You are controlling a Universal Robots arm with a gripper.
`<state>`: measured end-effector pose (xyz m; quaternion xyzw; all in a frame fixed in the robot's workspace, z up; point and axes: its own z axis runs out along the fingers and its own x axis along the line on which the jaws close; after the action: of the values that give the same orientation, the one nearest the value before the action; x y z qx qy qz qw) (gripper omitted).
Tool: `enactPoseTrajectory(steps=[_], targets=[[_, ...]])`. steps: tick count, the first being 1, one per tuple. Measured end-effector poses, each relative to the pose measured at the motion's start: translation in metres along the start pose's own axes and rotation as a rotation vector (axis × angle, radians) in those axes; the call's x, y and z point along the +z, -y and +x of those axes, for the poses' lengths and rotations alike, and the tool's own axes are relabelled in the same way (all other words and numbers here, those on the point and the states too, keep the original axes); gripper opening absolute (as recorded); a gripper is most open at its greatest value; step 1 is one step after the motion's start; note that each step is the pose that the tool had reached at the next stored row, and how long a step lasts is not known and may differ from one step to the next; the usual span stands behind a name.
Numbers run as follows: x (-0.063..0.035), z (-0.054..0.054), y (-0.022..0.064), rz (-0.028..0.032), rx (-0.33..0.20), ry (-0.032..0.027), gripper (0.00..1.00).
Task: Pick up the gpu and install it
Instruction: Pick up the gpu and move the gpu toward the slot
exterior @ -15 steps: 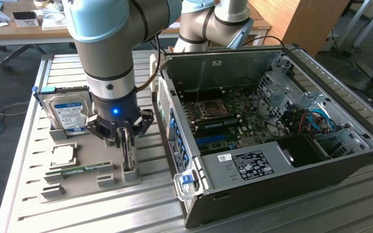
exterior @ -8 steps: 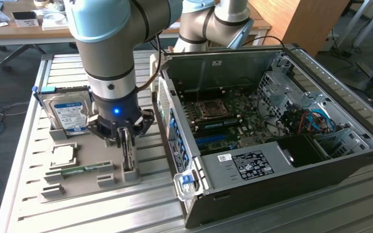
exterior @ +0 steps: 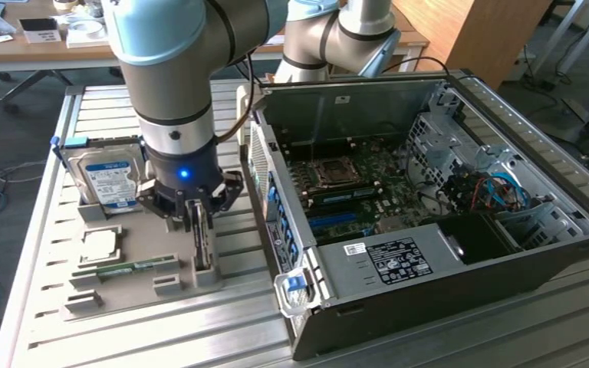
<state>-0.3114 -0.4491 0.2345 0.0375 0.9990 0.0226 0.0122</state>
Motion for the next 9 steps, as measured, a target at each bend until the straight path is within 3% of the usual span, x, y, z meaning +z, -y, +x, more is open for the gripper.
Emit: enactPoseTrajectory(steps=[9], targets=[[0.0002,0.0001,-0.0011,0.0,0.0,-0.0001,0.39]])
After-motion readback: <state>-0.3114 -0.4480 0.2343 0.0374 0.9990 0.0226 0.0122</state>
